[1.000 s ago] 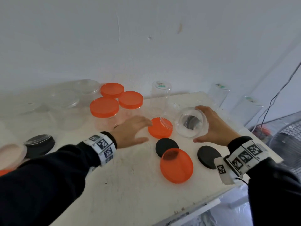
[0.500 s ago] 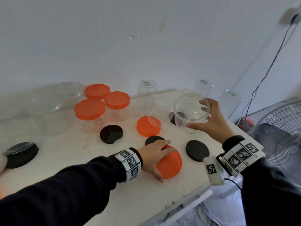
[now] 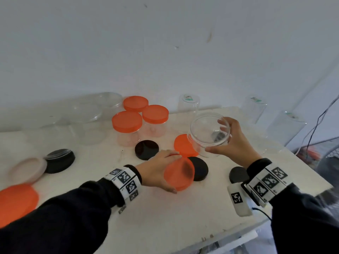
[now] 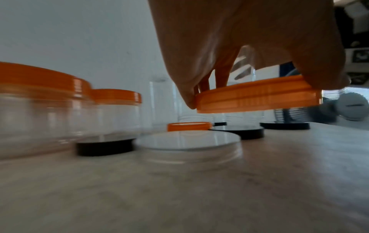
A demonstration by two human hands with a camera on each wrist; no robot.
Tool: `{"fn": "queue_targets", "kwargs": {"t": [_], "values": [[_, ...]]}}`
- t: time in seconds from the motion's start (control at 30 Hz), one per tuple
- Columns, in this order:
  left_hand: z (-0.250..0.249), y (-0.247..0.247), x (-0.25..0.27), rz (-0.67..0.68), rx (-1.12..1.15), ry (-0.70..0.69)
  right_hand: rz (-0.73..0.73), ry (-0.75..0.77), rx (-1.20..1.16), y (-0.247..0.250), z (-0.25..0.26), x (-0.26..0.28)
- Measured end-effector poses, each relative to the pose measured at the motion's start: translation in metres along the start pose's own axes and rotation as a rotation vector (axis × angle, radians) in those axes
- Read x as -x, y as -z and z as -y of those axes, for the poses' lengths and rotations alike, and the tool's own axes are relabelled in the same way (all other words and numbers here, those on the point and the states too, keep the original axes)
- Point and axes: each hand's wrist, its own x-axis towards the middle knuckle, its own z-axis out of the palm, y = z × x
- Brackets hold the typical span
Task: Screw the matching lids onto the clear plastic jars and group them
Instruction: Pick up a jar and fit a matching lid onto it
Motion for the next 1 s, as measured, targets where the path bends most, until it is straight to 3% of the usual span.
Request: {"fn": "queue_targets", "kwargs": {"t": [0.23,0.53,0.77,1.0], "values": [[0.048,0.046,0.074,-0.245,0.067,0.276,0.192,0.064,-0.034,-0.063,0.021,-0.026],[0.072,0.075,0.168,-0.561,0.096,0.508,0.541,0.175,-0.109,-0.149,0.055,-0.029],[0.069,0.074,0.198,-0.669,0.093,0.586,0.721,0.231,-0.052,-0.204,0.070,-0.027],[0.067,0.073,0.210,-0.679,0.058,0.633,0.818,0.183,-0.102,-0.231,0.080,-0.026]]}}
